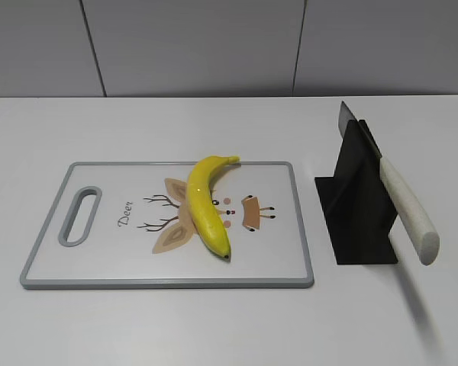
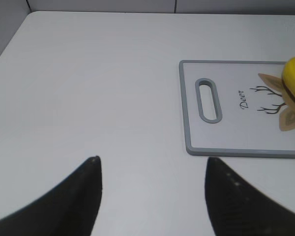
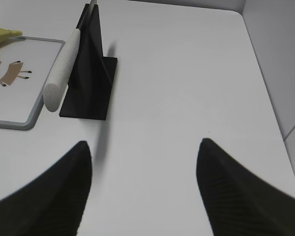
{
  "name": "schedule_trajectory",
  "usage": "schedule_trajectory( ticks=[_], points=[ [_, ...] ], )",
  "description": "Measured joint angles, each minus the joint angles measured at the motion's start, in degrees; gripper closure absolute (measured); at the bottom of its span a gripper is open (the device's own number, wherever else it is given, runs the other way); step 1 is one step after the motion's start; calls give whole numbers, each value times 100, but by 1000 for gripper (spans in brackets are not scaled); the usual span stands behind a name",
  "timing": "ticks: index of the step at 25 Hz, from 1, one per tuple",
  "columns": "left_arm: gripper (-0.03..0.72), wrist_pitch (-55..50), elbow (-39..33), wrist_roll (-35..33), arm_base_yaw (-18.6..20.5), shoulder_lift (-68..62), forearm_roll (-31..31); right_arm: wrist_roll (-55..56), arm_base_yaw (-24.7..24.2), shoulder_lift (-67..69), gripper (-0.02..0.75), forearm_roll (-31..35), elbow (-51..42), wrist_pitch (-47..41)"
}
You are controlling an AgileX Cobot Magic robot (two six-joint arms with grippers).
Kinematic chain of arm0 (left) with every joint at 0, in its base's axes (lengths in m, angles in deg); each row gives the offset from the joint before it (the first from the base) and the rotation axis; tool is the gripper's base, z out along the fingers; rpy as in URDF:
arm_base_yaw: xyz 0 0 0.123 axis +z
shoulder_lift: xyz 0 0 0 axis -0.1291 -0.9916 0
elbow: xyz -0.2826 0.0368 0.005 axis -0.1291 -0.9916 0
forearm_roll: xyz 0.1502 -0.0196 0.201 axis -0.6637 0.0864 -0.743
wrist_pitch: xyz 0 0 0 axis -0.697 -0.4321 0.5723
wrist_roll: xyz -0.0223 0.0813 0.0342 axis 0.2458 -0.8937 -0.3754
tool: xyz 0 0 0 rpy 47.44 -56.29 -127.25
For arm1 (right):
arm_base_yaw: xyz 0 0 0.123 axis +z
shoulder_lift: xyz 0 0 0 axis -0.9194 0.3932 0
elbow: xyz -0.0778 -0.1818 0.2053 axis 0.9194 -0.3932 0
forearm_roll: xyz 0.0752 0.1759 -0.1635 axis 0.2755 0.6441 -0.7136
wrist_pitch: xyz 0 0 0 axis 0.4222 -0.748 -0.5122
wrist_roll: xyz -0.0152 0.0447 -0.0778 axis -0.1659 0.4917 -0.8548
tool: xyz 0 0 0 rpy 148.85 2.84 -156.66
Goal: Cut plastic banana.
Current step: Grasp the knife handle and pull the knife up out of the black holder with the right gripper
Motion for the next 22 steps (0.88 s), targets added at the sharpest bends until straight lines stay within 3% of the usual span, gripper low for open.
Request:
schedule_trajectory(
  ticks=[22],
  points=[
    [75,0,0,6,0,0,-5,0,0,0,216,0,0,0]
  ],
)
